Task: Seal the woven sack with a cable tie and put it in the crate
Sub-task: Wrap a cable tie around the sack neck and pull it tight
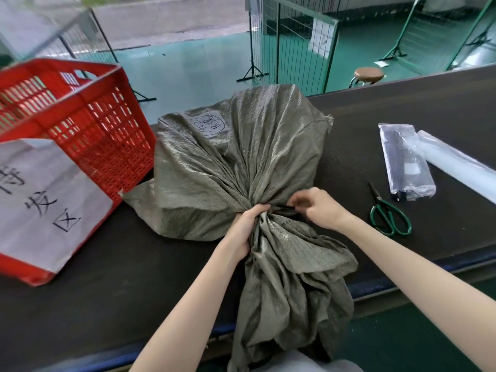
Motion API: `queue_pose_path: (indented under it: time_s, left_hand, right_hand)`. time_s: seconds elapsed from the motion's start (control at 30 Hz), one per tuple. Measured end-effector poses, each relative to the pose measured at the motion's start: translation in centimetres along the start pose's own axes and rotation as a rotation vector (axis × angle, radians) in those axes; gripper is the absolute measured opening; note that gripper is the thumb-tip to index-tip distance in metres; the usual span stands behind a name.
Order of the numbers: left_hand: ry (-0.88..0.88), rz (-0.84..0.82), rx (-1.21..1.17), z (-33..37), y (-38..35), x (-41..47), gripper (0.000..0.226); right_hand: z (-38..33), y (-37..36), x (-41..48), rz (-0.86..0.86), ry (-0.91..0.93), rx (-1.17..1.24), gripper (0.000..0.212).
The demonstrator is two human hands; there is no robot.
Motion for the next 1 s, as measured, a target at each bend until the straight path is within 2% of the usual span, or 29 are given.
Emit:
queue_pose_path:
  time_s: [0.07,0.13,0.23,0.33,0.47,0.63,0.73,0.83,0.93,1.0]
  left_hand:
    - [0.01,-0.032,-0.008,0.1,0.0,-0.3,0.043]
    - [0.007,-0.065,-0.038,0.3,0.1,-0.8,0.042]
    - [-0.006,-0.111,-0.118,0.4,0.1,-1.6,0.038]
    - [-0.048,-0.128,-0.337,0.5,0.5,-2.0,0.039]
    - [-0.078,0.016,-0.676,-0.4,2.7,-1.2,0.048]
    - [0.031,0.222,-0.848,-1.9,4.5,-1.0,0.051]
    - [0.093,0.299,-0.759,-2.3,4.3,-1.1,0.047]
    - [0.171,0.266,-0.43,-3.1,3.6,-1.1,0.036]
    - [0.116,0.239,-0.184,-2.9,3.5,-1.3,0.032]
    - [0.03,0.232,-0.092,-2.0,3.3,-1.8,0.026]
  right_hand:
    - [0.9,-0.5,0.6,-0.059,-0.026,-0.128,0.035]
    - [0.9,-1.1,1.1,-0.14,-0.061,-0.178,0.031]
    - [0.0,-2.4,1.5,-0.274,-0.028,-0.272,0.032]
    - [-0.4,-3.9,1.5,-0.346,-0.014,-0.373,0.022]
    - [-0.5,-4.9,1.5,-0.322,-0.05,-0.358,0.02]
    - [0.5,-5.4,1.4,-0.192,-0.109,-0.359,0.029]
    - [0.9,-5.7,1.2,-0.147,-0.124,-0.363,0.029]
    - [0.2,-5.8,0.7,-0.149,-0.078,-0.262,0.029]
    - [-0.1,-6.1,0.1,-0.158,-0.087,-0.056,0.023]
    - [0.3,-6.1,0.2,-0.098,-0.072,-0.015,0.032]
Point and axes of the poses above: each hand's wrist, its own x-axis towards the middle knuckle, its own y-axis out of the back of the hand, z = x × y, the point moved 6 cm from there along x, towards the middle knuckle, and after that the axes turned 10 degrees about z, right-handed, at the moved point
